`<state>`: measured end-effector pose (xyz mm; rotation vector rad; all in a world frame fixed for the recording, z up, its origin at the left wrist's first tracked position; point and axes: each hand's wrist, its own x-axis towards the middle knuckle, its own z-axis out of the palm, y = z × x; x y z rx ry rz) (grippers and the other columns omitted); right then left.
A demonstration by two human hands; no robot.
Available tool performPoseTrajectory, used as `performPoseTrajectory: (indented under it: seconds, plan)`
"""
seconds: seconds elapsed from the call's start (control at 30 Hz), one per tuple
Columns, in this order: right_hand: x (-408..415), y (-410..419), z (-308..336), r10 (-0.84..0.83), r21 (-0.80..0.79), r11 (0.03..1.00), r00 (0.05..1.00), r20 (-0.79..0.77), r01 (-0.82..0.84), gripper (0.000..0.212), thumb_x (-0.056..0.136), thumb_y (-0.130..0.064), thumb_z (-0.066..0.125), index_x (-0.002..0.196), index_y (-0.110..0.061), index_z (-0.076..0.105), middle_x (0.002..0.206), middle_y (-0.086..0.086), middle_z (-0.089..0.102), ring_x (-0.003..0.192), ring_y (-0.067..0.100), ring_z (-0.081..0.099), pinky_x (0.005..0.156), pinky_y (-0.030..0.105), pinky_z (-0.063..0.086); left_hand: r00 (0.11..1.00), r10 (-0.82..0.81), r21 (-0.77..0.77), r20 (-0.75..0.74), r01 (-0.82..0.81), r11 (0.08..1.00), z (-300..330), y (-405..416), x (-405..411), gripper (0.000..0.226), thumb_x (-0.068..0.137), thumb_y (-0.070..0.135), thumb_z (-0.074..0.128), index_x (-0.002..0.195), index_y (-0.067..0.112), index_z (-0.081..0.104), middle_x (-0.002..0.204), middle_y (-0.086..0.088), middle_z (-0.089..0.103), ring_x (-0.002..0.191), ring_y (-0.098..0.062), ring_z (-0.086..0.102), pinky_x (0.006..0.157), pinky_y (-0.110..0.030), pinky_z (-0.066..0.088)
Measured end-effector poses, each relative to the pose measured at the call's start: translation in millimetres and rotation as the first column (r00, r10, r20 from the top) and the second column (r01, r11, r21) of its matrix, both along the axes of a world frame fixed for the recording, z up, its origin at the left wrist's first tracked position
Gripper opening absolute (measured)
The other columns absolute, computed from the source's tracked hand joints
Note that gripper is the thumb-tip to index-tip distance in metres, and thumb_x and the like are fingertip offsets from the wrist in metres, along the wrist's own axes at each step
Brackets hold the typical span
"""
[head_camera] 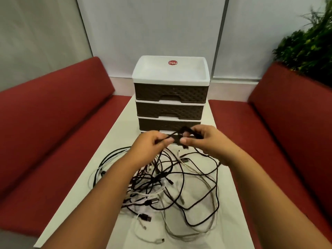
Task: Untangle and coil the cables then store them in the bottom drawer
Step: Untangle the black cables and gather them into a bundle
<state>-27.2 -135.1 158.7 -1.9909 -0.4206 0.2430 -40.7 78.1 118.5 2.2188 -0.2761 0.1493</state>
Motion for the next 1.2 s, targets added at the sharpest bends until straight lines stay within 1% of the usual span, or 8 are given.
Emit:
performPoseTrajectory:
  seconds: [0.1, 0.3, 0.47, 0.57, 0.63, 0.77, 1.0, 1.2]
  plan:
    - [2.0, 17.7, -14.8, -0.007, 0.058, 0.998, 1.000, 0.005, 0.007, 0.029, 0.077, -0.029, 0.082, 0.099, -0.014, 0.071, 0.059, -0.009, 0.049, 0.047, 0.001, 0.039, 0.047, 0.015, 0.030, 0.996, -0.043, -0.115, 0.074, 0.052, 0.992, 36.7, -11.3, 3.2, 0.011, 0.090, 0.038, 0.066, 0.084, 0.043, 0.074, 0.075, 0.015, 0.066, 0.077, -0.010, 0.066, 0.074, -0.042, 0.058]
    - [-1.3, 42.0, -25.2, 0.041, 0.342, 0.940, 0.990, -0.138, 0.009, 0.005, 0.083, -0.014, 0.075, 0.083, -0.012, 0.071, 0.054, -0.008, 0.046, 0.046, 0.006, 0.031, 0.044, 0.019, 0.024, 0.990, 0.002, -0.348, 0.139, 0.047, 0.936, 87.0, -23.3, 5.0, 0.017, 0.087, 0.029, 0.072, 0.099, 0.017, 0.074, 0.079, 0.011, 0.070, 0.080, -0.007, 0.069, 0.065, -0.028, 0.058]
    - [6.4, 49.8, -23.5, -0.117, 0.208, 0.971, 0.992, -0.038, 0.122, 0.018, 0.088, -0.026, 0.071, 0.073, -0.016, 0.069, 0.050, -0.010, 0.051, 0.044, 0.006, 0.038, 0.046, 0.023, 0.031, 0.975, 0.128, -0.505, 0.184, -0.018, 0.863, 67.6, -12.8, 0.6, 0.021, 0.086, 0.030, 0.072, 0.105, 0.021, 0.072, 0.094, 0.000, 0.070, 0.087, -0.011, 0.068, 0.074, -0.034, 0.060]
    - [11.5, 52.0, -19.5, -0.154, 0.251, 0.956, 0.988, -0.017, 0.153, 0.019, 0.089, -0.026, 0.069, 0.076, -0.013, 0.071, 0.059, -0.002, 0.063, 0.048, 0.010, 0.045, 0.049, 0.027, 0.036, 0.904, 0.319, -0.376, 0.283, -0.201, 0.904, 18.5, -9.6, -14.4, 0.029, 0.082, 0.059, 0.064, 0.102, 0.038, 0.062, 0.101, 0.002, 0.064, 0.092, -0.008, 0.061, 0.075, -0.021, 0.053]
    - [13.3, 53.4, -12.9, -0.139, 0.270, 0.953, 0.990, -0.014, 0.137, 0.018, 0.092, -0.026, 0.065, 0.082, -0.013, 0.073, 0.068, 0.004, 0.067, 0.051, 0.012, 0.047, 0.050, 0.026, 0.038, 0.931, 0.317, -0.199, 0.181, -0.281, 0.939, -25.8, -17.7, -28.6, 0.042, 0.083, 0.069, 0.052, 0.107, 0.035, 0.056, 0.106, 0.007, 0.058, 0.097, -0.009, 0.057, 0.075, -0.020, 0.047]
    - [15.9, 61.1, 10.7, -0.106, 0.255, 0.962, 0.994, 0.024, 0.097, 0.021, 0.095, -0.026, 0.061, 0.088, -0.011, 0.073, 0.069, 0.001, 0.066, 0.048, 0.006, 0.047, 0.047, 0.018, 0.037, 0.947, 0.311, 0.225, 0.079, -0.321, 0.920, -103.4, -26.5, -38.9, 0.060, 0.091, 0.059, 0.050, 0.134, 0.018, 0.047, 0.126, 0.002, 0.055, 0.117, -0.017, 0.051, 0.096, -0.033, 0.042]
    - [18.1, 65.5, 73.9, -0.096, 0.349, 0.936, 0.989, 0.113, 0.051, 0.021, 0.097, -0.021, 0.058, 0.091, -0.005, 0.070, 0.071, 0.007, 0.062, 0.047, 0.006, 0.044, 0.044, 0.016, 0.037, 0.938, 0.186, 0.494, 0.293, -0.315, 0.811, -149.6, -10.4, -50.8, 0.021, 0.086, 0.034, 0.048, 0.096, 0.017, 0.056, 0.078, 0.000, 0.061, 0.067, -0.024, 0.059, 0.056, -0.032, 0.038]
    - [20.3, 62.3, 126.9, -0.095, 0.429, 0.903, 0.963, 0.253, -0.024, 0.019, 0.097, -0.017, 0.058, 0.090, -0.003, 0.069, 0.068, 0.007, 0.061, 0.047, 0.011, 0.040, 0.046, 0.022, 0.033, 0.950, 0.145, 0.636, 0.277, -0.295, 0.713, -172.0, 0.5, -60.6, 0.029, 0.070, 0.028, 0.053, 0.097, 0.021, 0.057, 0.076, 0.005, 0.067, 0.066, -0.019, 0.063, 0.054, -0.031, 0.047]
